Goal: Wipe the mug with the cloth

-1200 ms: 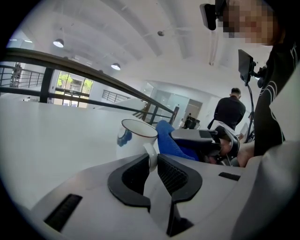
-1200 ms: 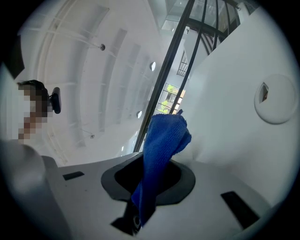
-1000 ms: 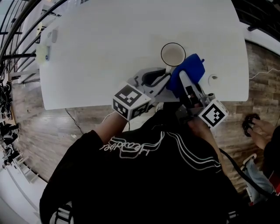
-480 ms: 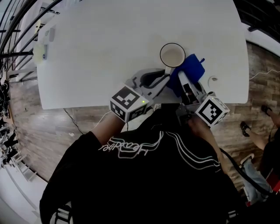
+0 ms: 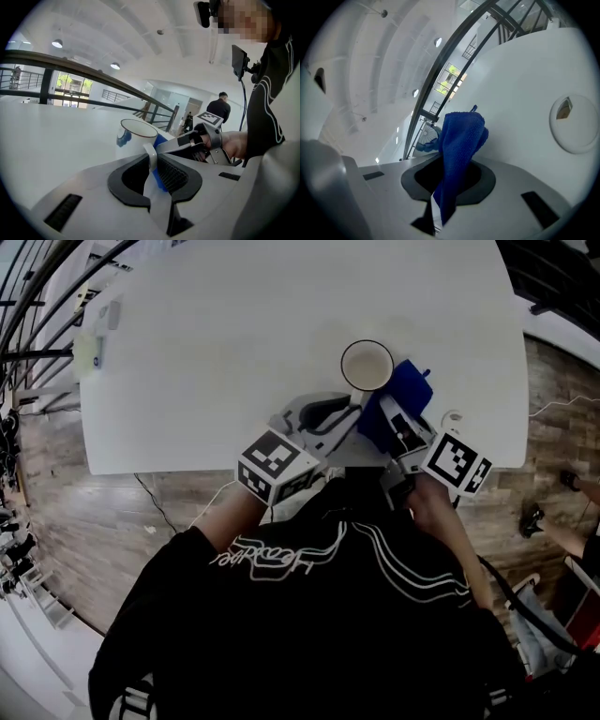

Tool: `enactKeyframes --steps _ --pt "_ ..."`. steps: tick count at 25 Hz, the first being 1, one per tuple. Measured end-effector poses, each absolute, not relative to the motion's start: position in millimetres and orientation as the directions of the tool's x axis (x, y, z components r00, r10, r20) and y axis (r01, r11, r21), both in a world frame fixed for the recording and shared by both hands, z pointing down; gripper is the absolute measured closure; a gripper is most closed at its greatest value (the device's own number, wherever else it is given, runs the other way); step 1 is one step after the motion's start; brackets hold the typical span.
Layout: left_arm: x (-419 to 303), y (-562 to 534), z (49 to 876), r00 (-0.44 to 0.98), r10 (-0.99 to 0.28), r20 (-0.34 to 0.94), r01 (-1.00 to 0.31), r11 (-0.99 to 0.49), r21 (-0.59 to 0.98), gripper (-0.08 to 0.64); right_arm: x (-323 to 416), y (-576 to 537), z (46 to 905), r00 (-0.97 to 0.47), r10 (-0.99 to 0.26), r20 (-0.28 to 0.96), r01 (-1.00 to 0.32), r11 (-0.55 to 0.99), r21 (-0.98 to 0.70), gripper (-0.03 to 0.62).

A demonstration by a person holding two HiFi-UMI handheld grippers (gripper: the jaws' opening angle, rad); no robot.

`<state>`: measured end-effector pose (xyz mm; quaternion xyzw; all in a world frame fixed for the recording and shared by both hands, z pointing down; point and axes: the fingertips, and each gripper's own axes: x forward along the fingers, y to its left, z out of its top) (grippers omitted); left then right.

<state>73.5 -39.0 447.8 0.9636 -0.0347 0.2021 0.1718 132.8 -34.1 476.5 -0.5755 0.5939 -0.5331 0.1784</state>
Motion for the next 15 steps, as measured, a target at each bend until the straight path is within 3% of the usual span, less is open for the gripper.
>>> enactKeyframes --steps 5,15 --pt "72.5 -40.2 447.5 0.909 0.008 0.416 -0.126 -0.948 0.293 0.497 132.6 -33.6 474.7 -0.292 -0.863 0.412 -0.485 -0.238 -0.842 0.538" --pt "56.4 -48.4 447.5 0.88 -0.032 0.474 -0.118 -0.981 0.152 0.497 142.2 -31.1 439.3 -0.33 -0.885 0.329 -0.542 -0.108 -0.834 0.538"
